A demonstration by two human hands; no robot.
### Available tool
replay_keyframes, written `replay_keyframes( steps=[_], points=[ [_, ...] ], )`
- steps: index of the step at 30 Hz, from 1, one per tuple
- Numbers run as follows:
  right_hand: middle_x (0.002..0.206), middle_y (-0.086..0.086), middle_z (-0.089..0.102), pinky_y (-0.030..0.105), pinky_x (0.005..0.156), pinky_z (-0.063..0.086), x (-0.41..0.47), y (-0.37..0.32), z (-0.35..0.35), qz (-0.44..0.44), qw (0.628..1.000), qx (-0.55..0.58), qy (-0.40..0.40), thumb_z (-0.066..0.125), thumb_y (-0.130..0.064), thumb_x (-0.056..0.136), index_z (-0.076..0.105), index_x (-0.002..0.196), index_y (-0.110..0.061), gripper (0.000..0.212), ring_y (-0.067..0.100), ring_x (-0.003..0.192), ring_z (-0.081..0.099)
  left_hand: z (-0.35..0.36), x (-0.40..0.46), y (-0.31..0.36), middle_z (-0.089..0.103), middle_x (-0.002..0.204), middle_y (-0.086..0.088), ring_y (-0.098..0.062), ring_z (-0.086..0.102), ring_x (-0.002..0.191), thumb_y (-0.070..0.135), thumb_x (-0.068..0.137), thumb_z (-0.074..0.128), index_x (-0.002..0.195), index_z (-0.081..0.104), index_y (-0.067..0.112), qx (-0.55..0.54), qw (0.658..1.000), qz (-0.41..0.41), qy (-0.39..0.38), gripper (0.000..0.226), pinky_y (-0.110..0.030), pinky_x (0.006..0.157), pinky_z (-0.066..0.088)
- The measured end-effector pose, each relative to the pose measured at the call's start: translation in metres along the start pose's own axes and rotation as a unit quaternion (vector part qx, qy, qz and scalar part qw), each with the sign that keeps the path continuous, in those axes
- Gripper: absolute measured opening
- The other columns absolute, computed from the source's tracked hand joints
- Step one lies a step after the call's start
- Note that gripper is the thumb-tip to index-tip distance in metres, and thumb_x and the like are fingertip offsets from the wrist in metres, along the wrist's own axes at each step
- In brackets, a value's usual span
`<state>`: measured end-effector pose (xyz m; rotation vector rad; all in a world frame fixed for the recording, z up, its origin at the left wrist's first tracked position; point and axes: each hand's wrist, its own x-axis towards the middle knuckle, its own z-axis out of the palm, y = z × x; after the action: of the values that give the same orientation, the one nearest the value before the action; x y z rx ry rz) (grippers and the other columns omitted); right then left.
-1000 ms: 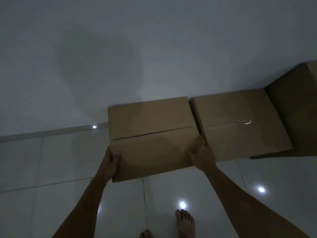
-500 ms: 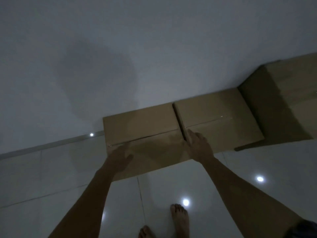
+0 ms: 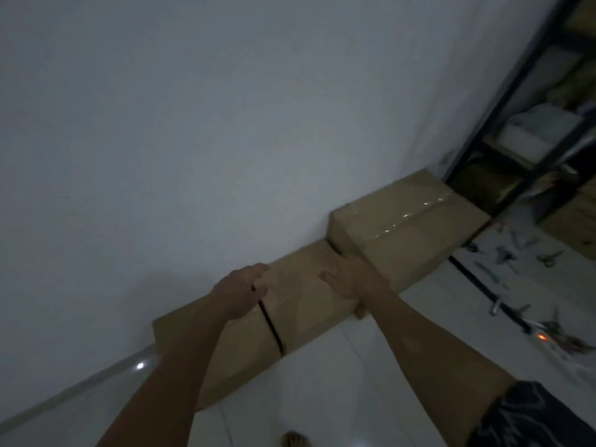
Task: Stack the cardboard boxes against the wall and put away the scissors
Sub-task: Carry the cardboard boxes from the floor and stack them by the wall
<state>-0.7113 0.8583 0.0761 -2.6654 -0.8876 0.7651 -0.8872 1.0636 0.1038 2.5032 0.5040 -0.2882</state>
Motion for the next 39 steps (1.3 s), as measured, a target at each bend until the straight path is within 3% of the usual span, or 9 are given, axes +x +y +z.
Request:
replay_keyframes(
  steps=[3, 8, 12, 17, 22, 28, 34, 39],
  points=[
    [0.151, 0.014, 0.043, 0.044, 0.111, 0.035, -0.049, 0.04, -0.043, 0.024, 0.999, 0.02, 0.038, 0.046, -0.06, 0.095, 0.03, 0.154, -0.026, 0.07, 0.035, 0.136, 0.042, -0.015, -0.002, 0.069, 0.055, 0.136, -0.001, -0.022, 0.054, 0.12, 0.047, 0.09, 0.047, 0.142, 0.042, 0.027, 0.006, 0.999, 0.042, 0.006, 0.056, -0.035, 0.102, 0.042],
    [0.153, 0.015, 0.037, 0.041, 0.113, 0.032, -0.132, 0.143, -0.11, 0.105, 0.99, 0.066, 0.072, 0.047, -0.057, 0.096, 0.024, 0.156, -0.026, 0.071, 0.034, 0.139, 0.038, 0.004, 0.013, 0.208, 0.057, 0.135, -0.007, -0.027, 0.056, 0.118, 0.037, 0.095, 0.05, 0.142, 0.044, 0.022, 0.042, 0.992, 0.119, -0.018, 0.05, -0.036, 0.099, 0.045],
    [0.161, 0.009, 0.027, 0.042, 0.116, 0.029, -0.186, 0.251, -0.157, 0.149, 0.98, 0.088, 0.1, 0.04, -0.064, 0.097, 0.018, 0.157, -0.023, 0.077, 0.032, 0.144, 0.032, 0.045, 0.044, 0.327, 0.057, 0.134, -0.011, -0.026, 0.055, 0.119, 0.03, 0.095, 0.054, 0.143, 0.042, 0.02, 0.052, 0.982, 0.172, -0.055, 0.05, -0.033, 0.103, 0.041],
    [0.156, 0.012, 0.034, 0.043, 0.112, 0.035, -0.237, 0.402, -0.214, 0.205, 0.96, 0.115, 0.15, 0.041, -0.064, 0.096, 0.026, 0.155, -0.024, 0.073, 0.033, 0.14, 0.036, 0.107, 0.089, 0.474, 0.055, 0.136, -0.006, -0.024, 0.054, 0.121, 0.036, 0.096, 0.052, 0.144, 0.039, 0.024, 0.084, 0.97, 0.213, -0.08, 0.051, -0.029, 0.102, 0.039],
    [0.16, 0.012, 0.028, 0.04, 0.114, 0.03, -0.281, 0.536, -0.271, 0.242, 0.951, 0.118, 0.153, 0.039, -0.058, 0.099, 0.018, 0.158, -0.021, 0.072, 0.032, 0.145, 0.03, 0.167, 0.131, 0.613, 0.054, 0.135, -0.01, -0.024, 0.051, 0.124, 0.024, 0.098, 0.051, 0.138, 0.048, 0.009, 0.063, 0.962, 0.254, -0.08, 0.043, -0.022, 0.102, 0.033],
    [0.16, 0.015, 0.027, 0.039, 0.114, 0.03, -0.304, 0.686, -0.332, 0.293, 0.924, 0.143, 0.198, 0.042, -0.057, 0.099, 0.018, 0.158, -0.019, 0.073, 0.032, 0.145, 0.03, 0.237, 0.2, 0.783, 0.051, 0.14, -0.004, -0.023, 0.051, 0.124, 0.038, 0.097, 0.051, 0.146, 0.037, 0.023, 0.058, 0.952, 0.263, -0.148, 0.053, -0.028, 0.1, 0.041],
    [0.16, 0.017, 0.026, 0.048, 0.116, 0.03, -0.294, 0.83, -0.38, 0.349, 0.888, 0.19, 0.233, 0.042, -0.065, 0.094, 0.018, 0.157, -0.02, 0.081, 0.036, 0.145, 0.027, 0.295, 0.291, 0.919, 0.048, 0.144, -0.004, -0.022, 0.05, 0.126, 0.038, 0.096, 0.053, 0.146, 0.037, 0.023, 0.034, 0.944, 0.273, -0.18, 0.054, -0.032, 0.105, 0.041],
    [0.162, 0.016, 0.022, 0.051, 0.115, 0.032, -0.267, 0.965, -0.425, 0.383, 0.857, 0.227, 0.259, 0.043, -0.069, 0.092, 0.016, 0.158, -0.02, 0.086, 0.037, 0.145, 0.027, 0.35, 0.379, 1.027, 0.048, 0.141, -0.004, -0.025, 0.05, 0.122, 0.035, 0.098, 0.05, 0.146, 0.037, 0.022, 0.02, 0.945, 0.272, -0.182, 0.052, -0.031, 0.097, 0.043]
  ],
)
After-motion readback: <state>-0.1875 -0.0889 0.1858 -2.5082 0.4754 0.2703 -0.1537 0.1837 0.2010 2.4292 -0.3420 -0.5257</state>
